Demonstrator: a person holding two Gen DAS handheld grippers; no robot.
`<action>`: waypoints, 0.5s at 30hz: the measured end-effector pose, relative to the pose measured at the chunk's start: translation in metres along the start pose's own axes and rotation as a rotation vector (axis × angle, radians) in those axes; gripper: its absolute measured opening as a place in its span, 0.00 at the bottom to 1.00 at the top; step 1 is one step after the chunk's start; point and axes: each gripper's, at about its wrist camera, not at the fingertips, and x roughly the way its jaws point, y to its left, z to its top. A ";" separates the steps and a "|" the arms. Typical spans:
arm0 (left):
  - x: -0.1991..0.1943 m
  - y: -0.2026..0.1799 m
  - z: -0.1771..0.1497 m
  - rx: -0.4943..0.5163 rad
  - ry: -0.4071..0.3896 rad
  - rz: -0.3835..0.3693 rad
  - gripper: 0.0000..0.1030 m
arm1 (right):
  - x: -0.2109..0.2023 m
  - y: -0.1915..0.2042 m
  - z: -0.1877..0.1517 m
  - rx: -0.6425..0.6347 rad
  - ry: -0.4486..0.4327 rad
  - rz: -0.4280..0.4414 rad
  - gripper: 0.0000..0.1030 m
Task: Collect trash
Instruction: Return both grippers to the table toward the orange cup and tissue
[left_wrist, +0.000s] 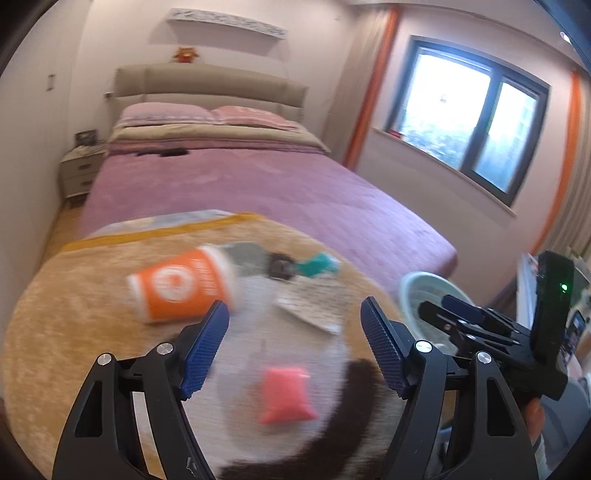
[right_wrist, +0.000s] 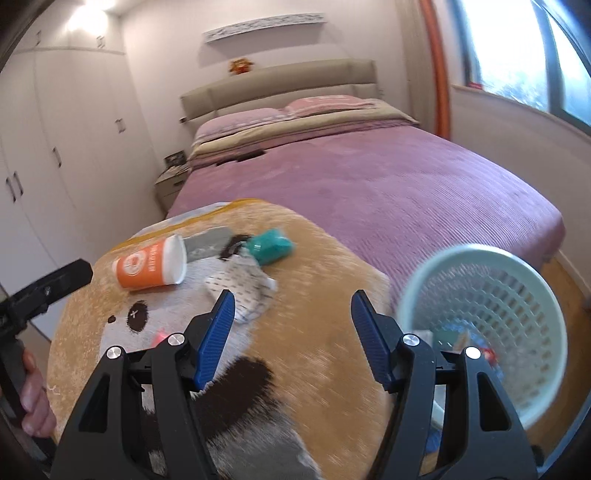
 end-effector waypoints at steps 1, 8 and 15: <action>0.001 0.012 0.003 -0.009 -0.004 0.020 0.70 | 0.005 0.004 0.000 -0.011 0.003 0.001 0.60; 0.016 0.078 0.017 -0.058 0.015 0.128 0.70 | 0.055 0.027 0.007 -0.085 -0.002 -0.018 0.48; 0.051 0.115 0.026 -0.087 0.066 0.157 0.70 | 0.093 0.026 0.005 -0.064 0.041 -0.048 0.48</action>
